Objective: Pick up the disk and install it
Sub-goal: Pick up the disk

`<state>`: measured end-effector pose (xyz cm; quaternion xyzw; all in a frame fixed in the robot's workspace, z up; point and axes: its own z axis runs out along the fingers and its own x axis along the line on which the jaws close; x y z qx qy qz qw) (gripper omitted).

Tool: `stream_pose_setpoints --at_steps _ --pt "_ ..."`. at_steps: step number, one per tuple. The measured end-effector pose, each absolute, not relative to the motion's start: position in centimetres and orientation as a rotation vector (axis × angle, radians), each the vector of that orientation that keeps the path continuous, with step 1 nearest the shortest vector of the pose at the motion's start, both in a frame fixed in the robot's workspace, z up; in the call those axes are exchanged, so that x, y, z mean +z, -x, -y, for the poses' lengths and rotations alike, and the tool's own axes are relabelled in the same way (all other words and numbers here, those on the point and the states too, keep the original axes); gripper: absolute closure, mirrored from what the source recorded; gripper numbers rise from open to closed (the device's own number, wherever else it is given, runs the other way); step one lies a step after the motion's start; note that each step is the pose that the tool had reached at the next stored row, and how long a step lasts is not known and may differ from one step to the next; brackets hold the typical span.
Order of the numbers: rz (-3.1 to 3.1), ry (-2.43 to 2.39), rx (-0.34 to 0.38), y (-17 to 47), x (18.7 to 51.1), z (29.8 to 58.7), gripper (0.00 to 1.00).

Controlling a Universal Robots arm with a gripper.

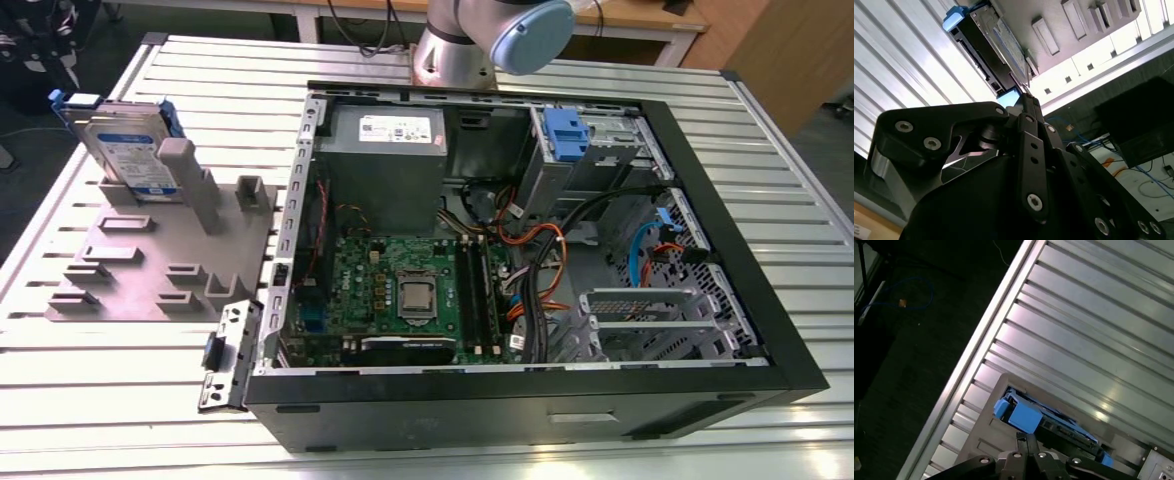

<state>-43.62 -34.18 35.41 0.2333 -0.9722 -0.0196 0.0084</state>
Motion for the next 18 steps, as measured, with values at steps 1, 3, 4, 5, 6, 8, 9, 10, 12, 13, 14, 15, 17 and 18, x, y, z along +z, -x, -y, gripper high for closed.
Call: stream_pose_setpoints --at_steps 1,3,4,5,6,8,9,10,12,13,14,15,17,18 --pt "3.036 -0.737 -0.061 43.62 35.41 34.18 0.89" --pt "3.032 -0.752 -0.061 43.62 35.41 34.18 0.89" --pt "3.031 -0.756 -0.061 43.62 35.41 34.18 0.89" --pt "3.030 -0.758 -0.061 43.62 35.41 34.18 0.89" --pt "3.030 -0.758 -0.061 43.62 35.41 34.18 0.89" --pt "3.030 -0.758 -0.061 43.62 35.41 34.18 0.89" --pt "3.030 -0.758 -0.061 43.62 35.41 34.18 0.89" --pt "3.030 -0.758 -0.061 43.62 35.41 34.18 0.89" --pt "3.030 -0.758 -0.061 43.62 35.41 34.18 0.89" --pt "3.030 -0.758 -0.061 43.62 35.41 34.18 0.89" --pt "3.030 -0.758 -0.061 43.62 35.41 34.18 0.89" --pt "3.030 -0.758 -0.061 43.62 35.41 34.18 0.89" --pt "3.030 -0.759 -0.061 43.62 35.41 34.18 0.89" --pt "3.030 -0.760 -0.061 43.62 35.41 34.18 0.89"
